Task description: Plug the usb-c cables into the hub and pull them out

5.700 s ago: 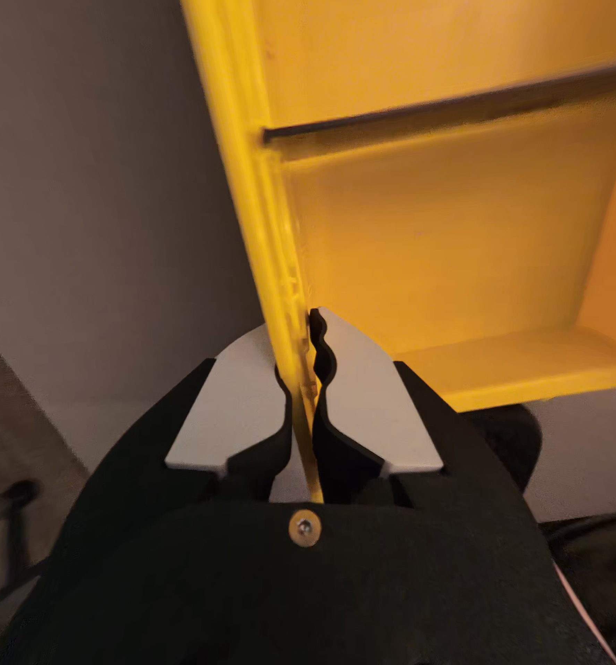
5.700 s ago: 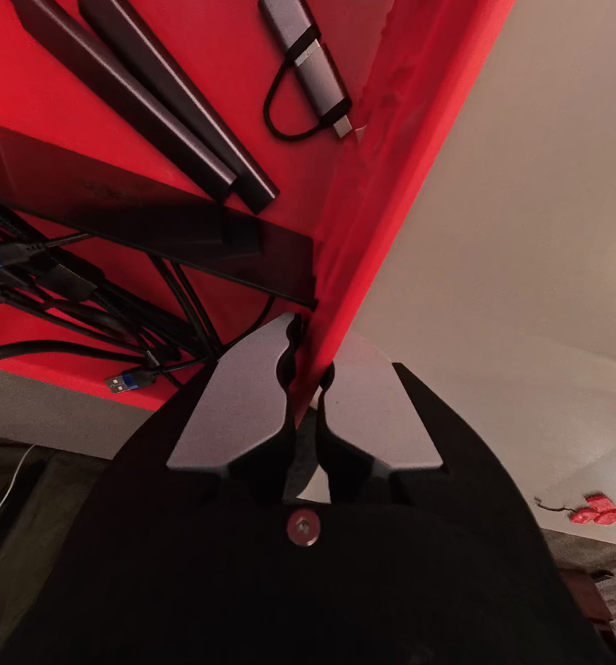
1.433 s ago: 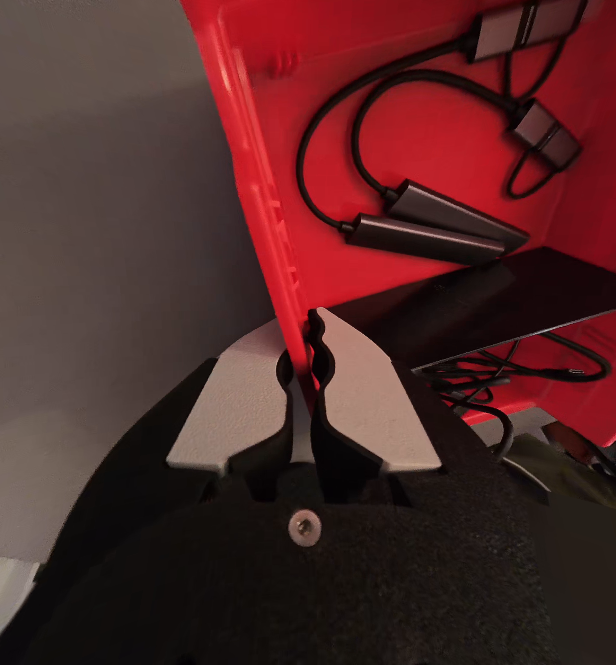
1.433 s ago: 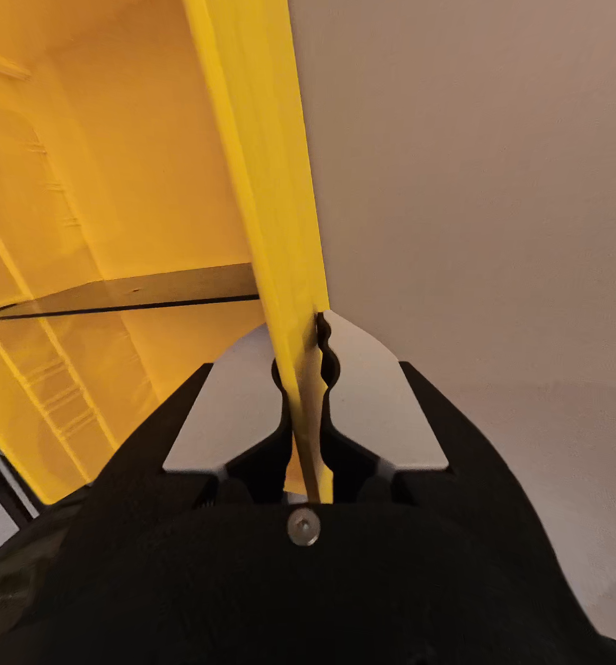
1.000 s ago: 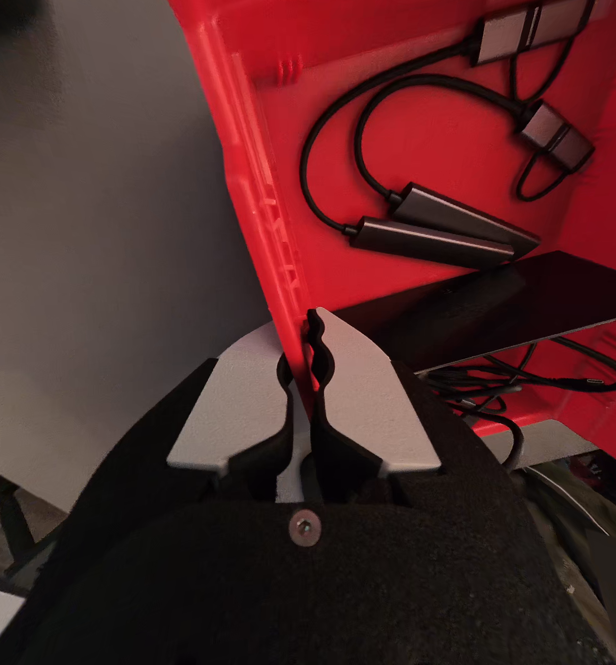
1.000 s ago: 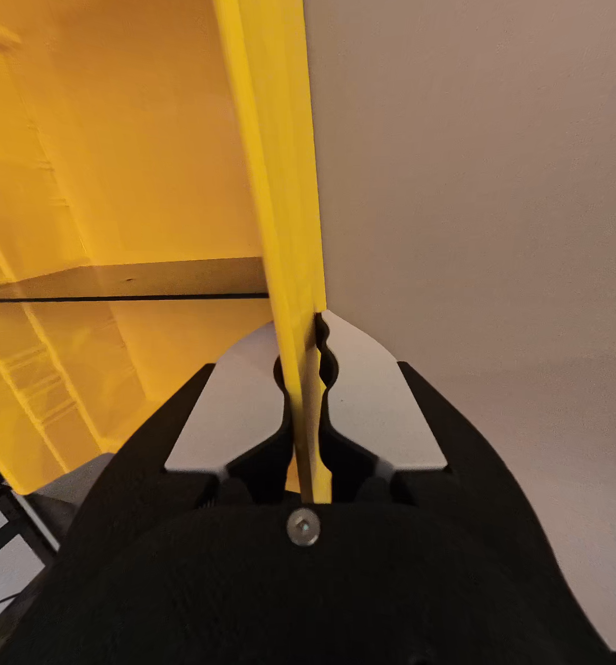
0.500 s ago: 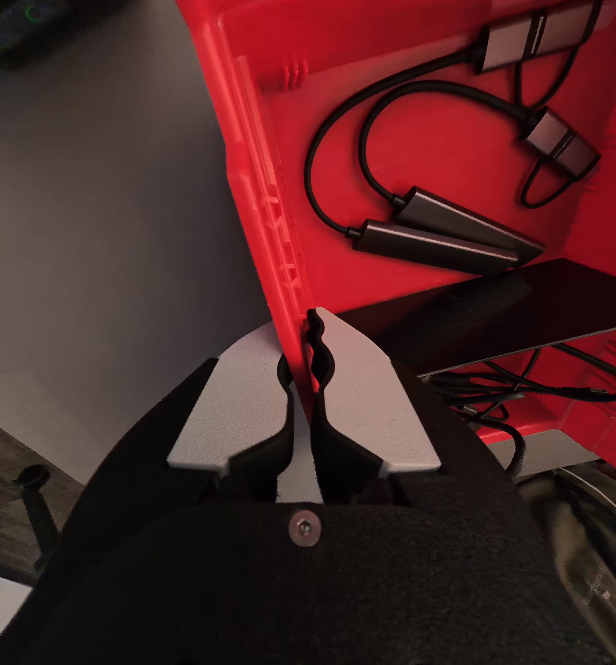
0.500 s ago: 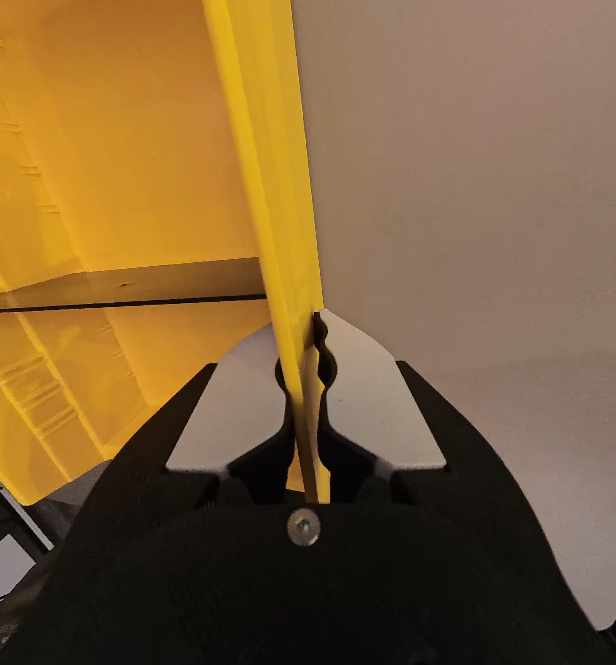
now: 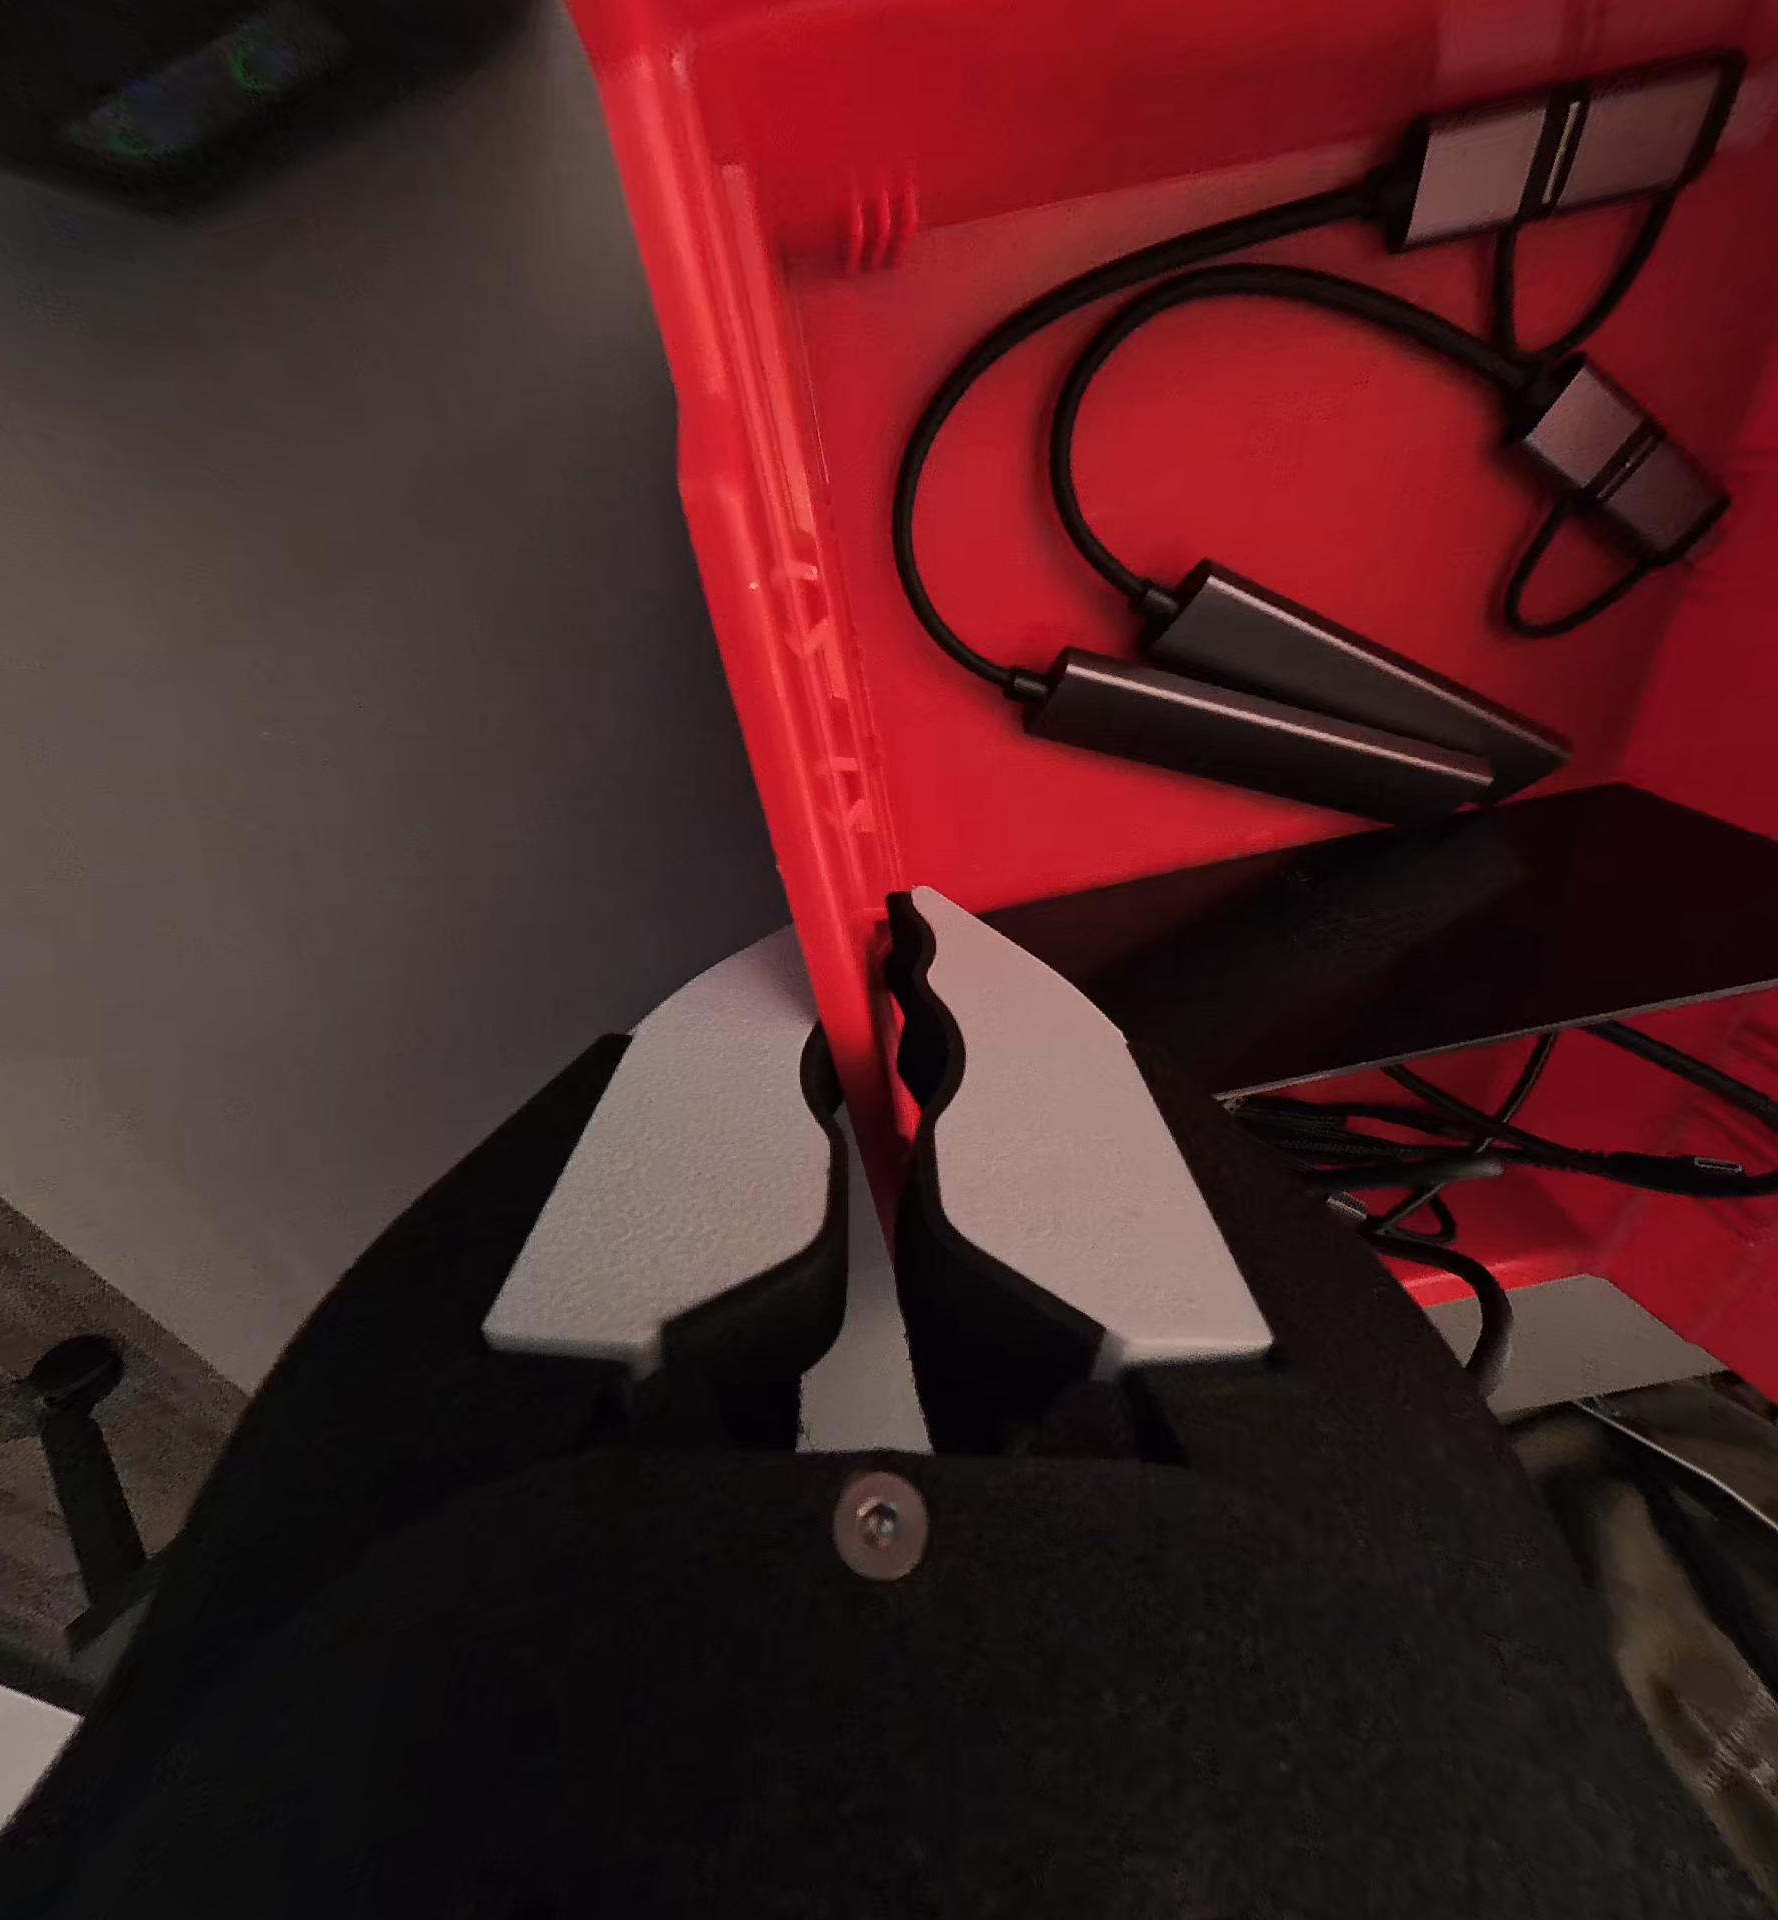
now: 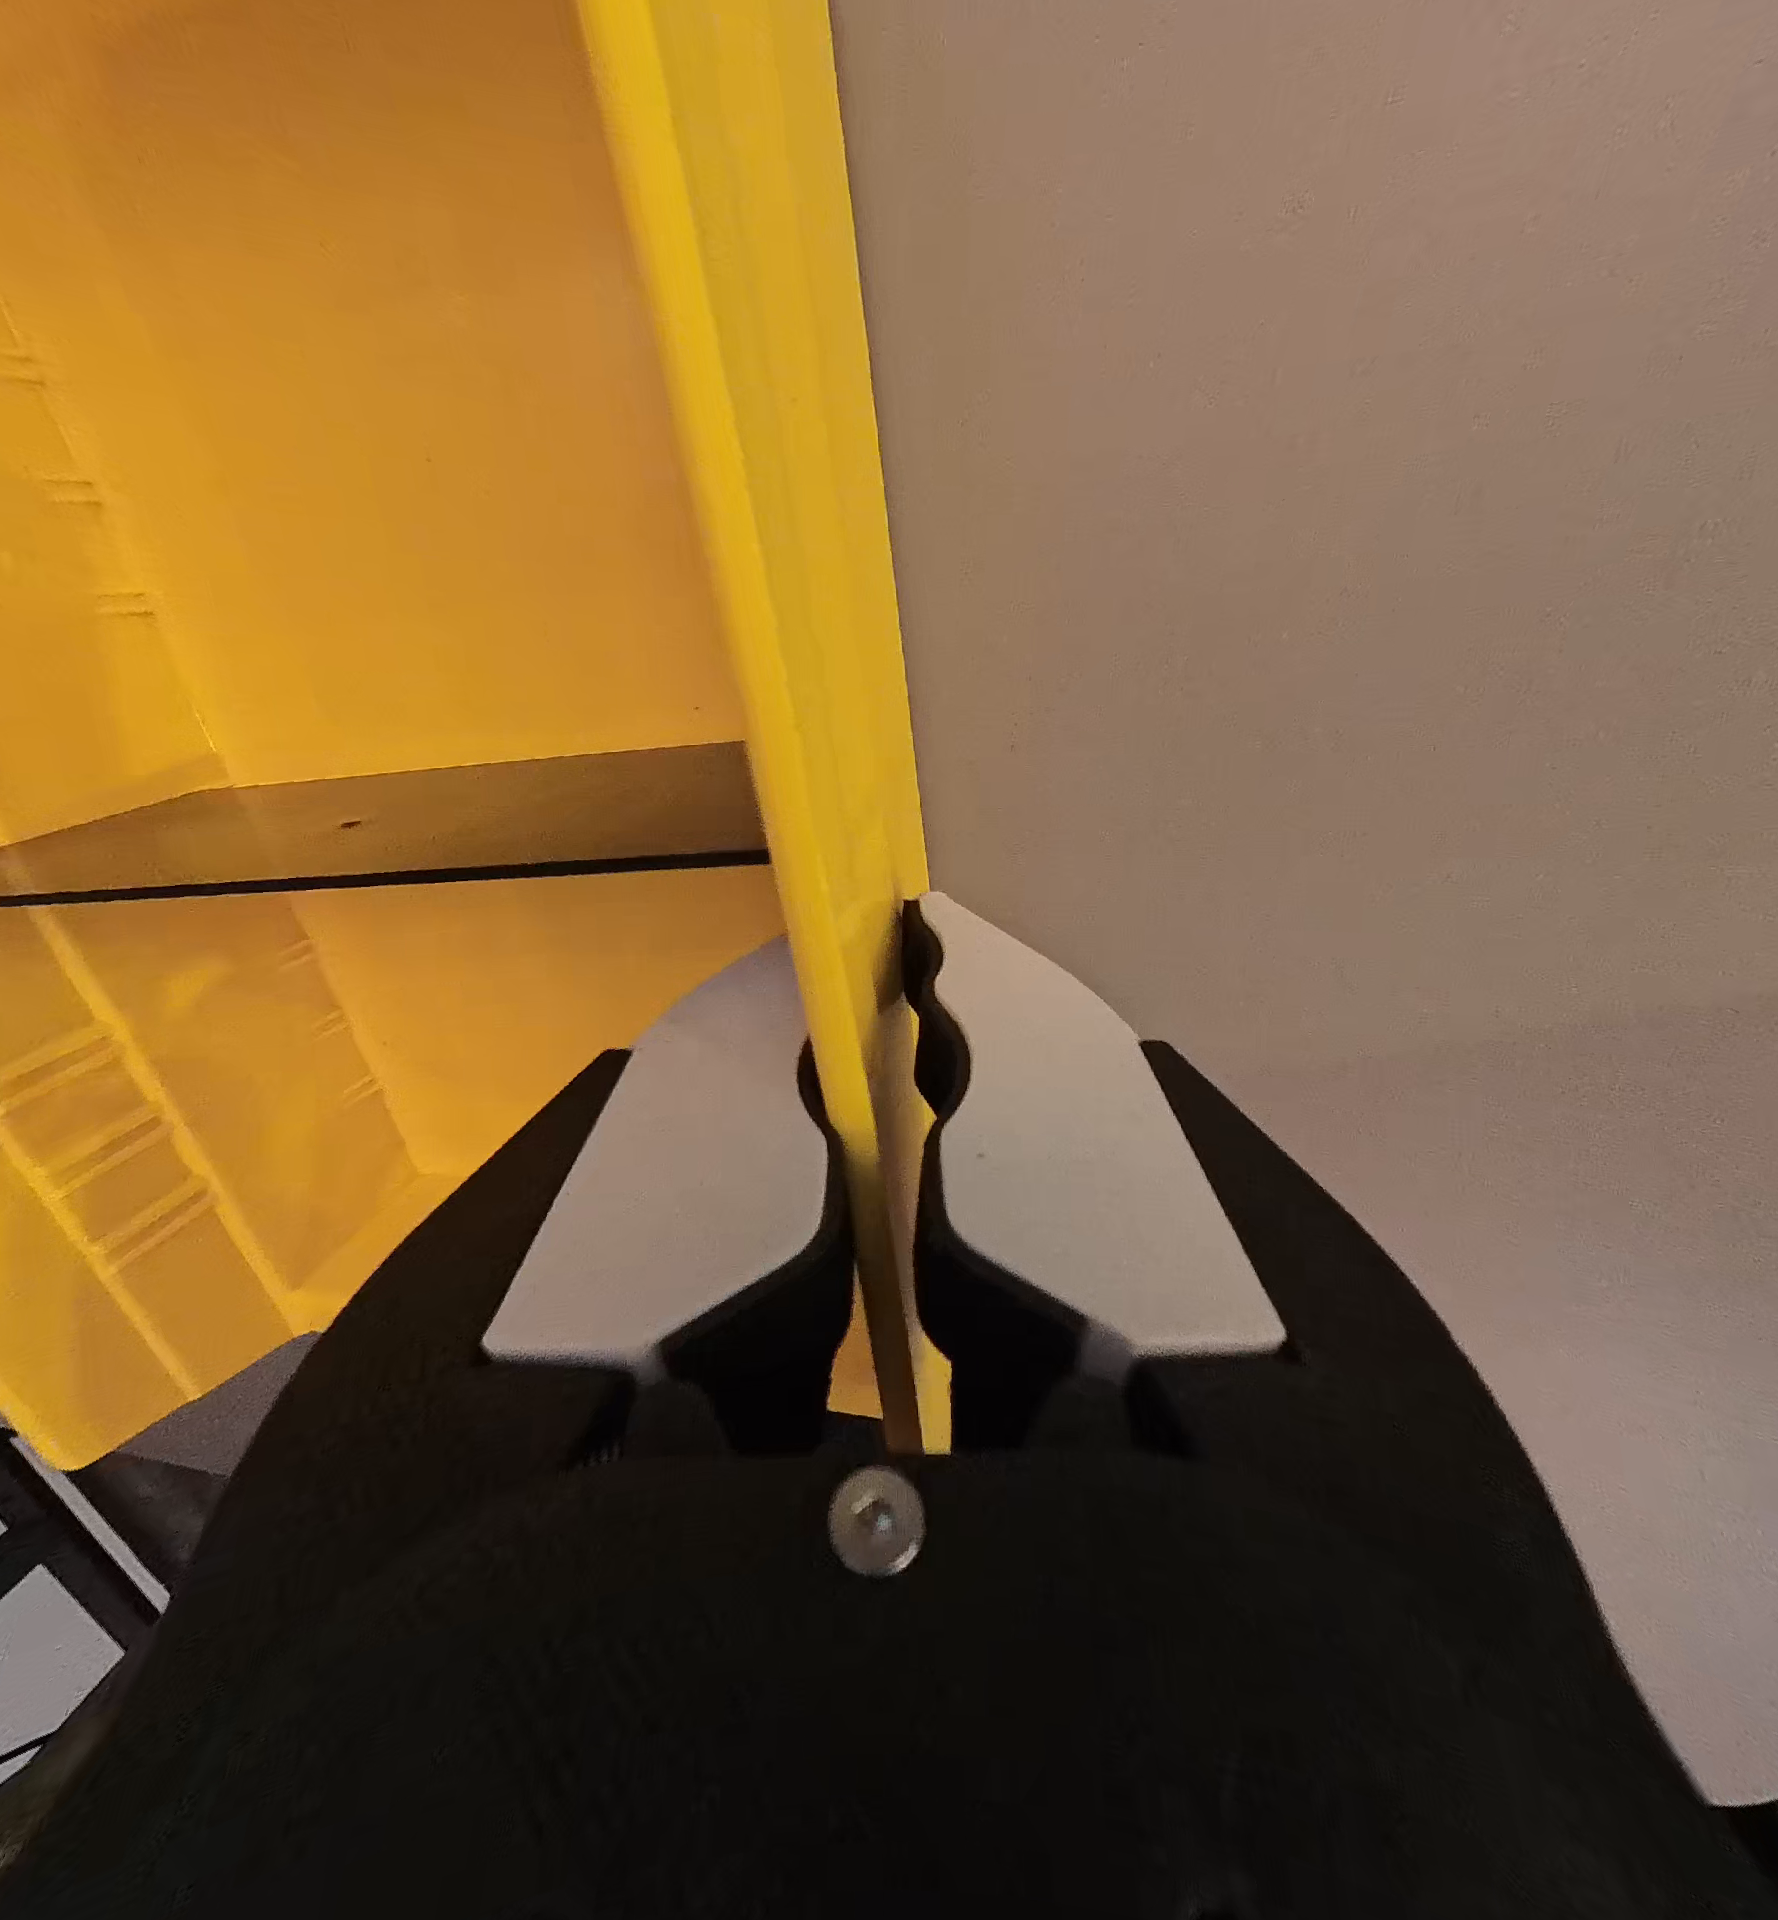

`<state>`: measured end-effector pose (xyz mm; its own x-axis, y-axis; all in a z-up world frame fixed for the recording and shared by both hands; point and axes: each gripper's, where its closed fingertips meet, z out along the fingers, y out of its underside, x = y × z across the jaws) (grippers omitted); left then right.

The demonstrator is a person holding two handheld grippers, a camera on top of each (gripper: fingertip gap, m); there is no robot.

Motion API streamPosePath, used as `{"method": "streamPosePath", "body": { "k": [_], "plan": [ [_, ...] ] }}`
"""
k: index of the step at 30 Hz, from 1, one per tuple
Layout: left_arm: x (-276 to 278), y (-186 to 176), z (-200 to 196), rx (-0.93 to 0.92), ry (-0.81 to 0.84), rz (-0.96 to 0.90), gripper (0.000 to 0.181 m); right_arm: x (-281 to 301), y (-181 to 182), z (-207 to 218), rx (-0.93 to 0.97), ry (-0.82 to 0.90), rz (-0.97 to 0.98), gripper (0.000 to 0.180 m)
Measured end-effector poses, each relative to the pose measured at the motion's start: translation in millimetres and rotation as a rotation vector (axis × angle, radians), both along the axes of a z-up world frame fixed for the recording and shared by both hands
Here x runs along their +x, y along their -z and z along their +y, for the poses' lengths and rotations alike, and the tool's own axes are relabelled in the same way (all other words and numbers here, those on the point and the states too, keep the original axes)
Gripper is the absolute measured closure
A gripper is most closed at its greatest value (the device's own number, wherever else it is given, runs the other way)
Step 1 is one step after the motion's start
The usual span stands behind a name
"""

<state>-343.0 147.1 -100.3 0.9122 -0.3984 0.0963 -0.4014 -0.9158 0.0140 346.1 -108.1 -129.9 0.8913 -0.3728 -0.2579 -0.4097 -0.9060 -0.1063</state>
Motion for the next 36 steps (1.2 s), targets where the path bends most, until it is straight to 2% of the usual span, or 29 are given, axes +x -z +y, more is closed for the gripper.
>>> {"method": "streamPosePath", "body": {
  "k": [10, 13, 15, 18, 21, 26, 30, 33, 36],
  "plan": [
    [1.0, -0.1, 3.5, 0.007, 0.016, 0.007, 0.178, -3.5, -0.6, -3.2, -0.012, -0.021, -0.002, 0.171],
    [1.8, -1.5, 3.9, 0.019, 0.031, 0.007, 0.177, -2.4, -1.2, -0.9, 0.005, -0.03, 0.002, 0.167],
    [0.1, -5.3, 4.7, 0.041, 0.059, 0.016, 0.175, 0.7, -2.7, -0.4, 0.006, -0.04, -0.024, 0.156],
    [-2.5, -22.9, 9.7, 0.121, 0.085, 0.011, 0.169, 5.3, -10.3, 1.7, 0.025, -0.061, -0.086, 0.152],
    [0.0, -53.5, 17.4, 0.226, 0.065, -0.071, 0.169, 11.7, -25.4, 5.0, 0.065, -0.057, -0.168, 0.149],
    [30.3, -118.1, 9.9, 0.469, 0.2, -0.288, 0.154, 17.2, -71.0, 11.7, 0.216, -0.052, -0.305, 0.146],
    [47.0, -135.9, -17.6, 0.572, 0.338, -0.355, 0.15, 7.7, -125.7, 20.9, 0.437, -0.057, -0.388, 0.146],
    [75.9, -144.9, -51.7, 0.642, 0.425, -0.502, 0.144, -5.3, -178.9, 30.3, 0.678, -0.102, -0.489, 0.146],
    [105.2, -156.5, -89.5, 0.767, 0.506, -0.647, 0.145, -30.0, -239.2, 37.0, 1.012, -0.163, -0.562, 0.145]
  ]
}}
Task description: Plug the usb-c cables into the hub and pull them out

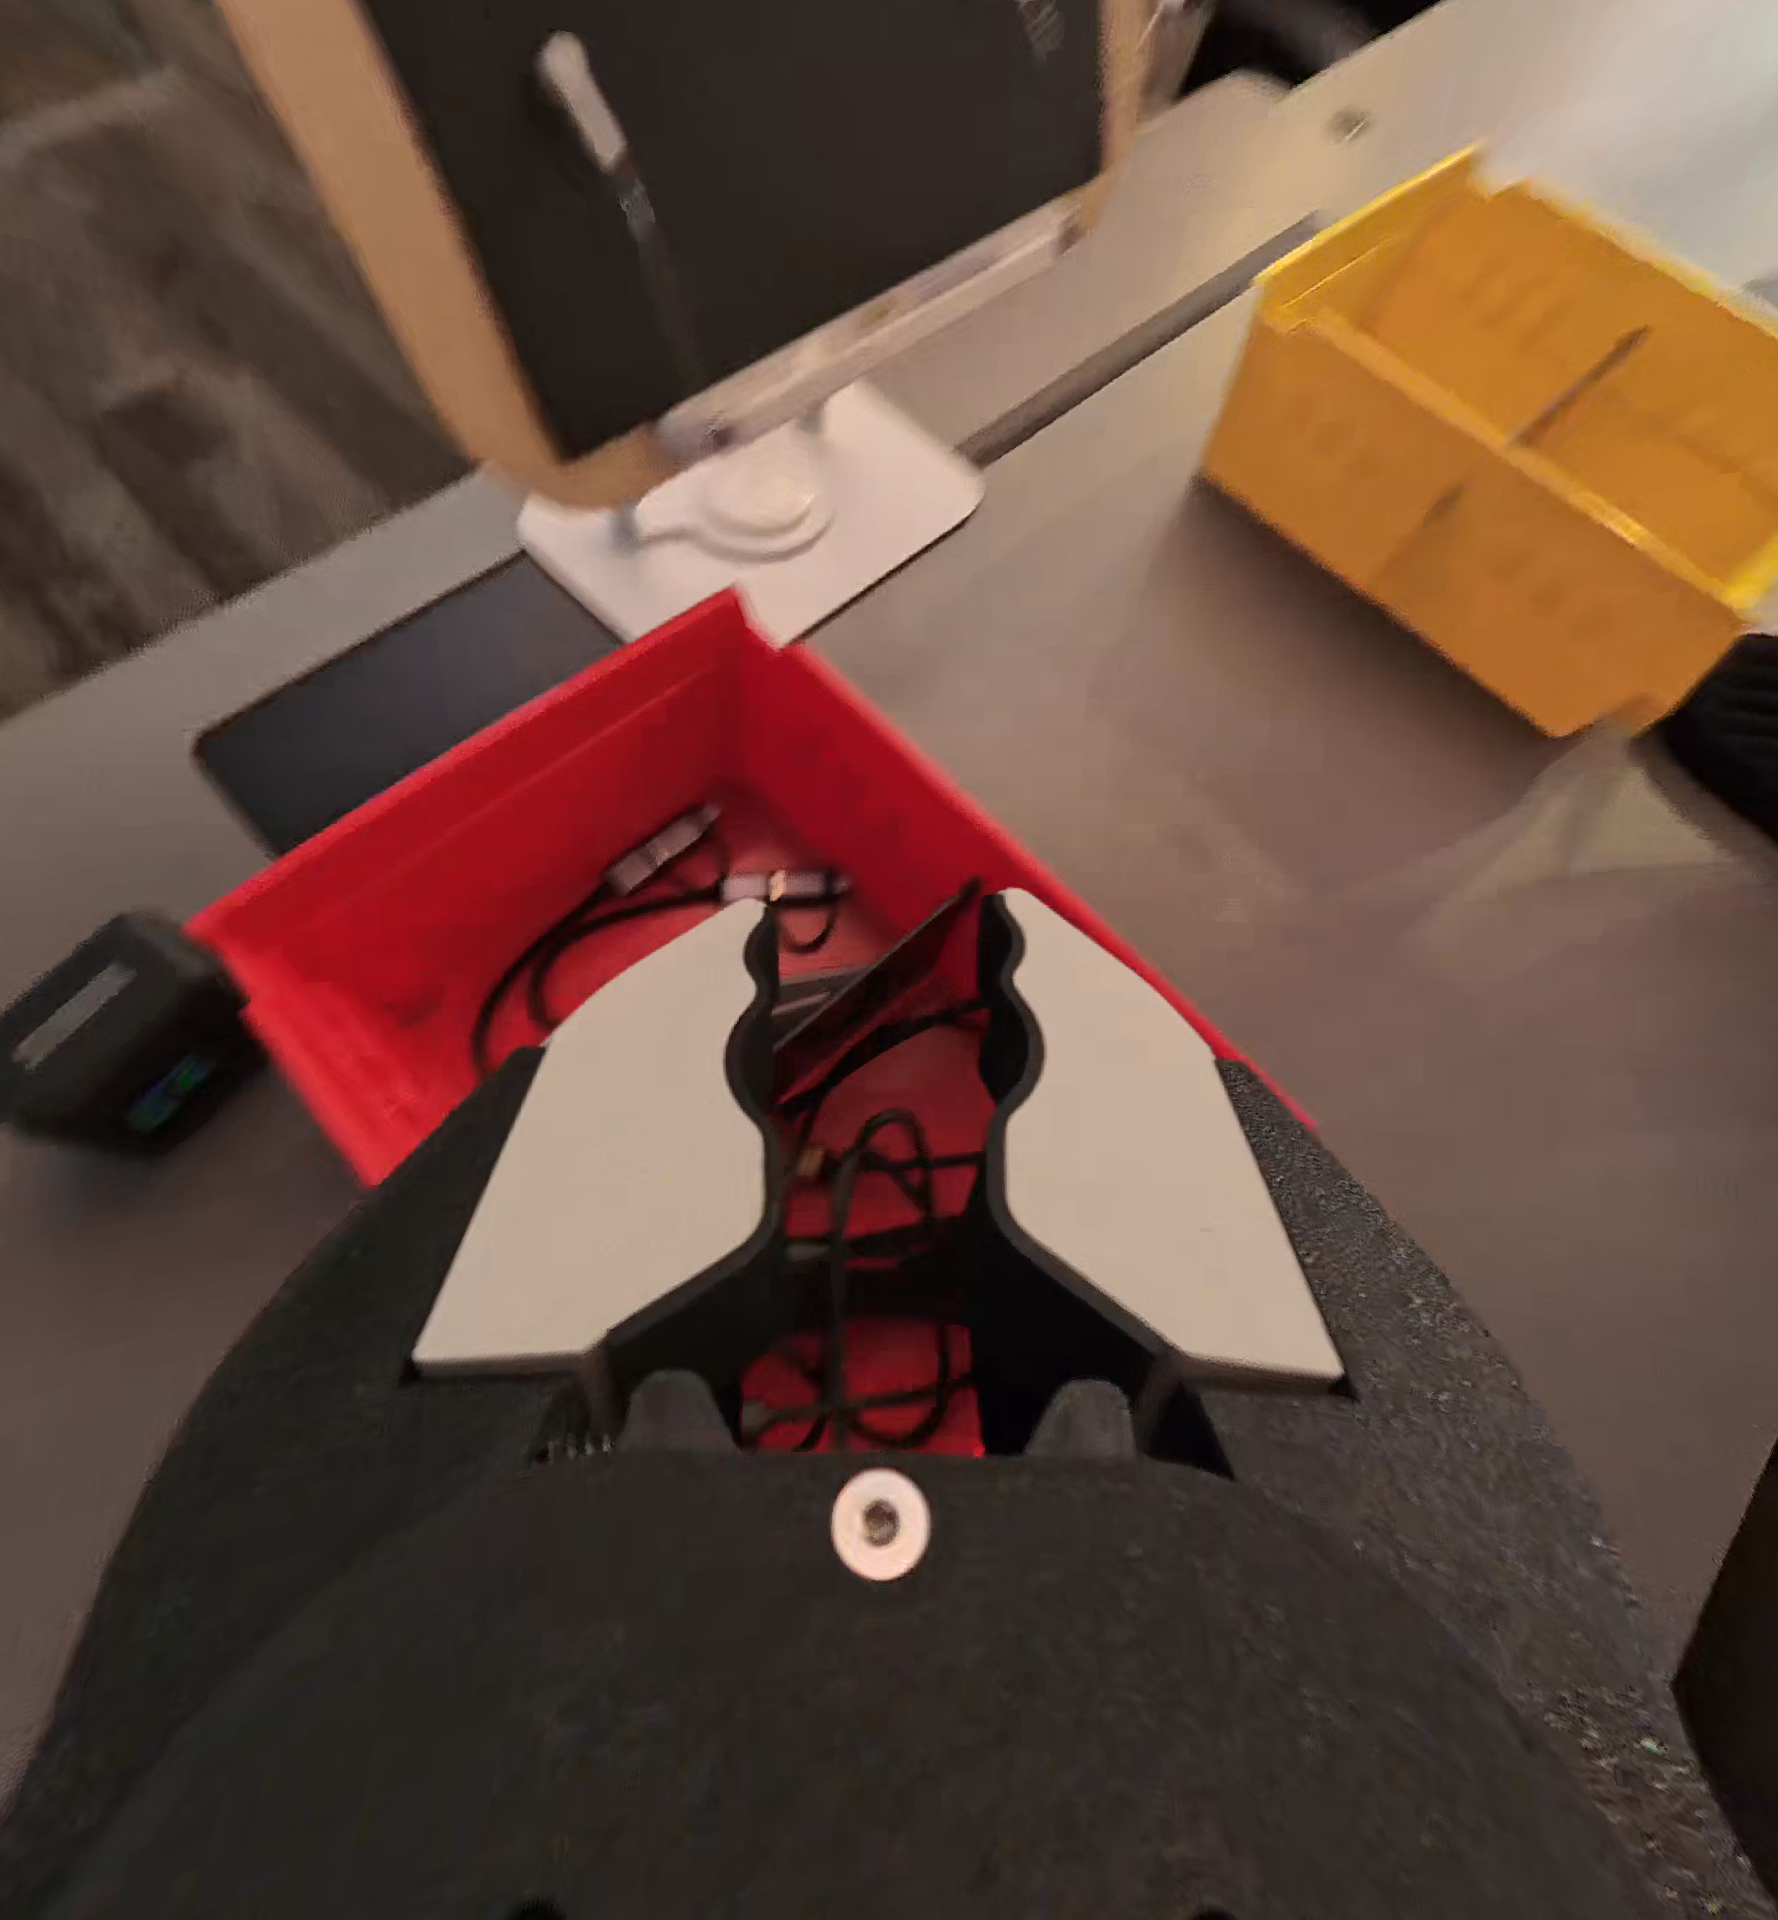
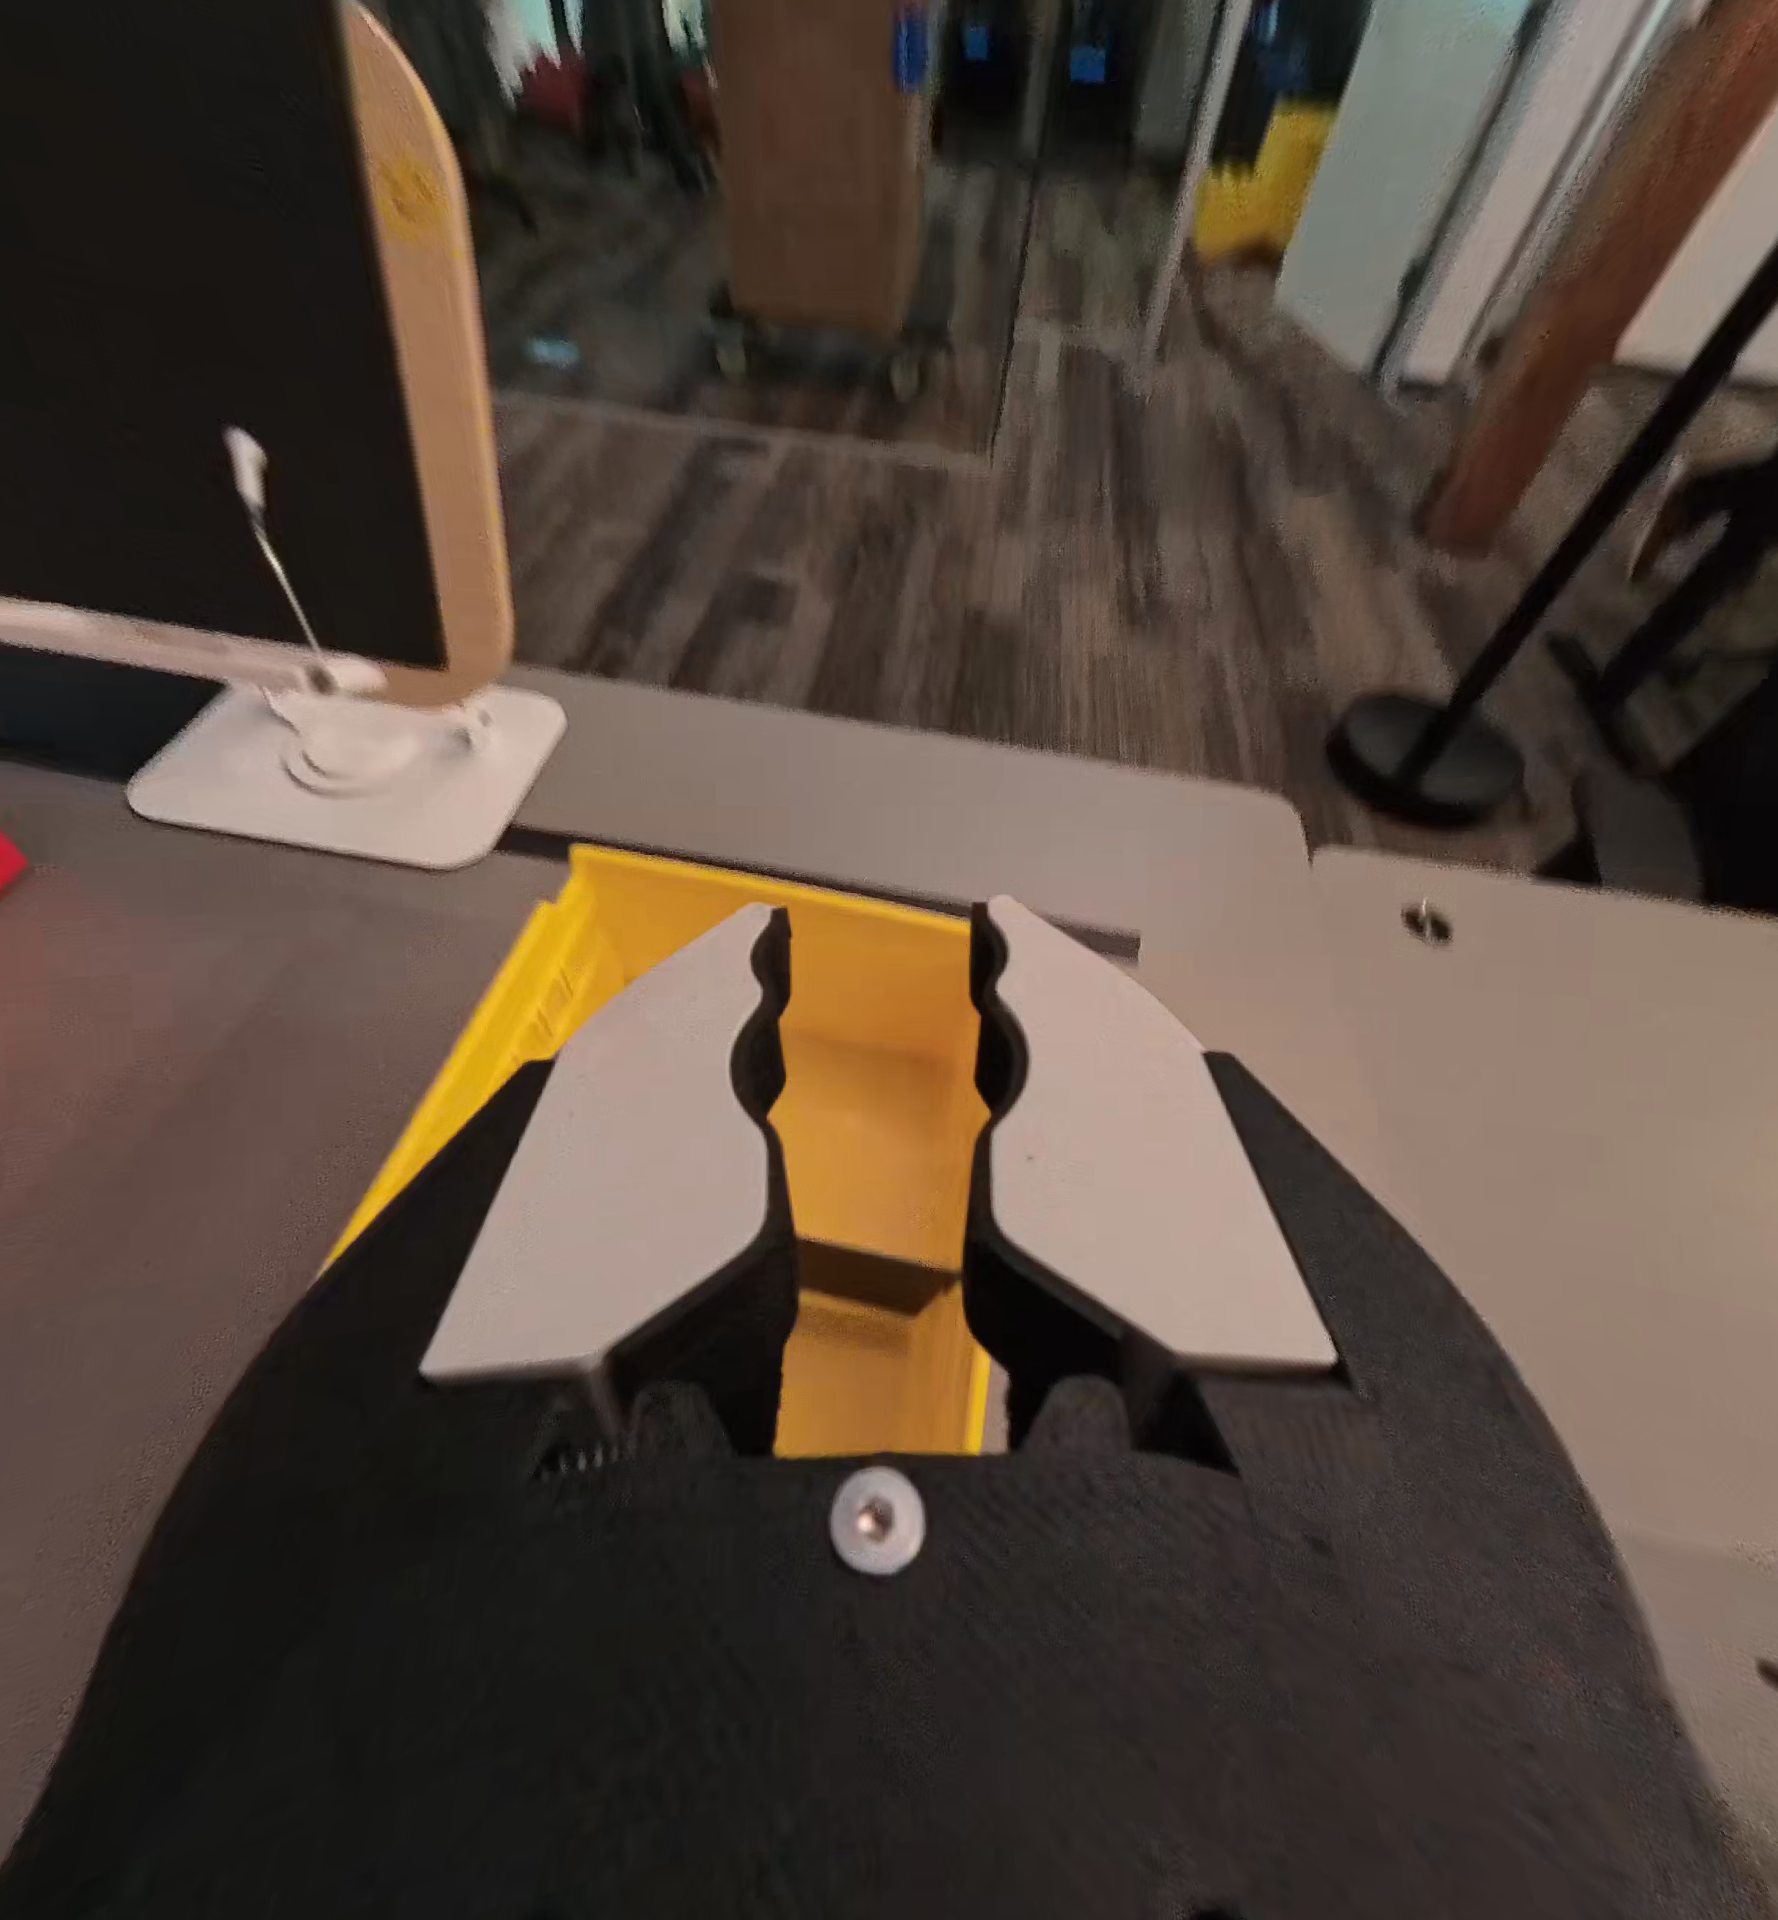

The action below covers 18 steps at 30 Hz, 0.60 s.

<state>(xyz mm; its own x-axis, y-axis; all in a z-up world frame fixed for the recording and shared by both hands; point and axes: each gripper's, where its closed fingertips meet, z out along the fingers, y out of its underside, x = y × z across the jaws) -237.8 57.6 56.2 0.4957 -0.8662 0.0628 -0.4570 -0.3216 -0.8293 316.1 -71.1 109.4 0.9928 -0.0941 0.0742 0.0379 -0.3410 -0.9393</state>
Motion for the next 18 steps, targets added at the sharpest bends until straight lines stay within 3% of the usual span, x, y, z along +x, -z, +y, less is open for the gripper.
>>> {"method": "streamPosePath", "body": {
  "k": [3, 5, 7, 13, 18],
  "plan": [
    [17.3, -4.0, -21.0, 0.13, 0.029, -0.062, 0.143, -28.9, -45.4, -2.4, 0.324, -0.118, -0.104, 0.128],
    [23.0, -1.3, -20.3, 0.216, 0.024, -0.053, 0.139, -48.5, -62.1, -5.1, 0.472, -0.191, -0.174, 0.128],
    [26.4, 8.6, -9.4, 0.249, 0.034, 0.02, 0.145, -61.7, -64.6, -2.8, 0.493, -0.232, -0.178, 0.131],
    [22.5, 68.3, 34.7, 0.026, 0.081, 0.353, 0.155, -77.6, -53.2, 10.5, 0.448, -0.283, -0.183, 0.131],
    [8.5, 99.8, 79.1, 0.154, 0.198, 0.69, 0.151, -71.4, -44.8, 17.2, 0.409, -0.26, -0.218, 0.131]
  ]
}}
